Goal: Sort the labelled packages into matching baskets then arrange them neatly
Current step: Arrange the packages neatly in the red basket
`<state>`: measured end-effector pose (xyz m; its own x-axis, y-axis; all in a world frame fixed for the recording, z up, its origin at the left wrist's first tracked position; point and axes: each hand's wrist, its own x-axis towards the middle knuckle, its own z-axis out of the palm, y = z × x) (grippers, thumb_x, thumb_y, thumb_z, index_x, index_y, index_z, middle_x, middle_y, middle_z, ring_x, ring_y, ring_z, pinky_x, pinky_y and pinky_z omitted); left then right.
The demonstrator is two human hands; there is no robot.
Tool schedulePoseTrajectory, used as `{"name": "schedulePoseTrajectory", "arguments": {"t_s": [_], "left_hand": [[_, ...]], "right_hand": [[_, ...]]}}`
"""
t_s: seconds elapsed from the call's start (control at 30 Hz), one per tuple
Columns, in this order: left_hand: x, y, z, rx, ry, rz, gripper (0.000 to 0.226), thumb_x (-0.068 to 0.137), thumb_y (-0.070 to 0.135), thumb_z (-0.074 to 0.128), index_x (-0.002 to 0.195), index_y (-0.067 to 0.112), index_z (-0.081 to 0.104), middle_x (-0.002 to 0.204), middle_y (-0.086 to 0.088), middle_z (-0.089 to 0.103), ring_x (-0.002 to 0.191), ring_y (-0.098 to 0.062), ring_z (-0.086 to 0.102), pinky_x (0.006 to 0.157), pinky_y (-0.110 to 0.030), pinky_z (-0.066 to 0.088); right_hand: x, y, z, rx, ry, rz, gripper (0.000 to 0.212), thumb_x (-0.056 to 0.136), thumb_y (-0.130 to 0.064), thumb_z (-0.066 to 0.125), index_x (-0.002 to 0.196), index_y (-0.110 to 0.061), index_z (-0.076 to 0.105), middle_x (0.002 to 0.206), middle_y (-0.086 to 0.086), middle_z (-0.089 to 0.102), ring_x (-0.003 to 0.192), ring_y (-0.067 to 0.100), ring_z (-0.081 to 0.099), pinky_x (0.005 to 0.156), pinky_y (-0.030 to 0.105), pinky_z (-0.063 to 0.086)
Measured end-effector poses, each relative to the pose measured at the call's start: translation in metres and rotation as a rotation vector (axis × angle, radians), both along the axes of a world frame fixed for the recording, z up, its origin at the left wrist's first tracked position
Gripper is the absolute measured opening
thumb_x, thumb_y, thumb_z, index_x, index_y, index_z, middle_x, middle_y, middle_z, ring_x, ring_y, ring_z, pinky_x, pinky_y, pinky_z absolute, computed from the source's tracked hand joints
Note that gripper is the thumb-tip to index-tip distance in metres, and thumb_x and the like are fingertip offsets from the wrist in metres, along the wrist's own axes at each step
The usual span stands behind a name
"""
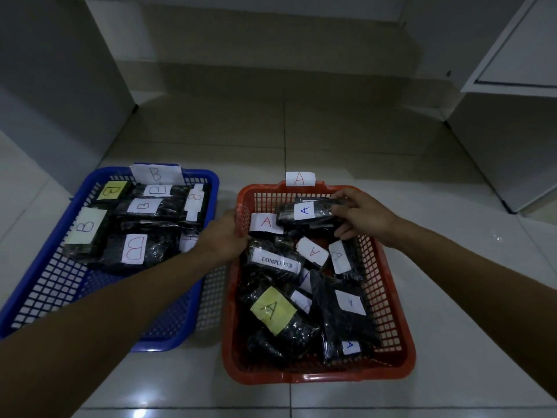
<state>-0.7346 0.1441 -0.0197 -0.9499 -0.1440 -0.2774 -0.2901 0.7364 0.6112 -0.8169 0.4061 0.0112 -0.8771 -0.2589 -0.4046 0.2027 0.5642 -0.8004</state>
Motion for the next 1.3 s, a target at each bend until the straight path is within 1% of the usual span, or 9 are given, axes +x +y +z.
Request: {"name": "schedulePoseTrajectory", "arguments": {"t_s": [0.13, 0.2, 0.3, 0.37, 0.5, 0.7, 0.9, 1.07, 1.3], "left_hand": [[-0.001, 0.003, 0.004, 0.001, 0.019, 0.001, 0.037, 0.09, 0.029, 0.063, 0.121, 0.014, 0.05, 0.101, -0.001, 0.061, 0.09, -0.017, 0.057, 0.074, -0.023, 0.041], [-0.003, 0.001, 0.003, 0.005, 0.024, 0.022, 0.032, 0.092, 0.029, 0.06, 0.118, 0.013, 0.052, 0.101, -0.003, 0.064, 0.088, -0.017, 0.059, 0.068, -0.023, 0.041], [-0.003, 0.002, 0.005, 0.04, 0.009, 0.024, 0.041, 0.091, 0.033, 0.062, 0.125, 0.014, 0.049, 0.109, -0.002, 0.063, 0.096, -0.019, 0.06, 0.078, -0.024, 0.043], [-0.003, 0.004, 0.008, 0.063, -0.001, 0.019, 0.049, 0.089, 0.034, 0.065, 0.129, 0.014, 0.045, 0.117, -0.003, 0.061, 0.106, -0.022, 0.059, 0.083, -0.025, 0.042], [-0.005, 0.004, 0.007, 0.083, 0.0, 0.045, 0.043, 0.094, 0.034, 0.057, 0.13, 0.014, 0.044, 0.112, -0.005, 0.061, 0.094, -0.017, 0.055, 0.078, -0.025, 0.041], [-0.007, 0.003, 0.004, 0.082, 0.009, 0.081, 0.036, 0.103, 0.034, 0.035, 0.128, 0.012, 0.046, 0.108, -0.007, 0.061, 0.086, -0.017, 0.054, 0.075, -0.027, 0.04], [-0.009, -0.001, 0.003, 0.096, 0.014, 0.11, 0.043, 0.104, 0.038, 0.027, 0.127, 0.01, 0.049, 0.122, -0.014, 0.058, 0.092, -0.019, 0.049, 0.079, -0.028, 0.035], [-0.009, -0.001, 0.004, 0.11, 0.011, 0.099, 0.043, 0.104, 0.039, 0.027, 0.129, 0.011, 0.049, 0.126, -0.014, 0.057, 0.109, -0.028, 0.054, 0.085, -0.03, 0.038], [-0.009, -0.003, 0.003, 0.098, 0.002, 0.096, 0.044, 0.104, 0.039, 0.027, 0.128, 0.011, 0.05, 0.124, -0.013, 0.058, 0.106, -0.026, 0.055, 0.084, -0.029, 0.038]], "right_hand": [[-0.009, -0.013, -0.006, -0.034, -0.014, -0.209, 0.029, 0.101, -0.018, 0.051, 0.13, -0.017, 0.05, 0.117, 0.017, 0.062, 0.06, 0.021, 0.071, 0.052, 0.025, 0.058], [-0.013, -0.012, -0.009, 0.151, 0.119, -0.233, 0.033, 0.1, -0.024, 0.054, 0.132, -0.018, 0.048, 0.113, 0.013, 0.065, 0.065, 0.019, 0.072, 0.057, 0.027, 0.058], [-0.01, -0.01, -0.012, 0.581, 0.483, -0.111, 0.047, 0.094, -0.041, 0.059, 0.133, -0.02, 0.044, 0.127, 0.007, 0.056, 0.104, 0.023, 0.063, 0.085, 0.037, 0.054], [0.005, -0.019, -0.009, 0.592, 0.658, 0.148, 0.048, 0.091, -0.052, 0.059, 0.128, -0.024, 0.047, 0.122, -0.002, 0.052, 0.109, 0.017, 0.055, 0.091, 0.035, 0.05], [0.041, -0.053, -0.014, 0.459, 0.434, 0.718, 0.06, 0.083, -0.058, 0.066, 0.134, -0.029, 0.051, 0.124, -0.008, 0.056, 0.112, 0.008, 0.049, 0.094, 0.032, 0.046], [0.043, -0.068, -0.024, 0.383, 0.497, 0.705, 0.043, 0.075, -0.05, 0.077, 0.11, -0.034, 0.059, 0.118, -0.011, 0.043, 0.109, 0.008, 0.03, 0.09, 0.031, 0.033], [0.045, -0.056, -0.004, 0.022, 0.391, 0.506, 0.014, 0.094, -0.019, 0.061, 0.084, -0.023, 0.051, 0.092, -0.004, 0.062, 0.089, 0.006, 0.061, 0.076, 0.031, 0.054], [0.032, -0.052, -0.004, 0.145, 0.22, 0.591, 0.031, 0.089, -0.022, 0.071, 0.115, -0.025, 0.056, 0.106, -0.009, 0.061, 0.082, 0.01, 0.064, 0.067, 0.023, 0.053], [0.038, -0.057, -0.006, 0.143, 0.052, 0.767, 0.047, 0.091, -0.02, 0.069, 0.135, -0.028, 0.052, 0.123, -0.011, 0.059, 0.073, -0.026, 0.051, 0.067, 0.004, 0.04]]}}
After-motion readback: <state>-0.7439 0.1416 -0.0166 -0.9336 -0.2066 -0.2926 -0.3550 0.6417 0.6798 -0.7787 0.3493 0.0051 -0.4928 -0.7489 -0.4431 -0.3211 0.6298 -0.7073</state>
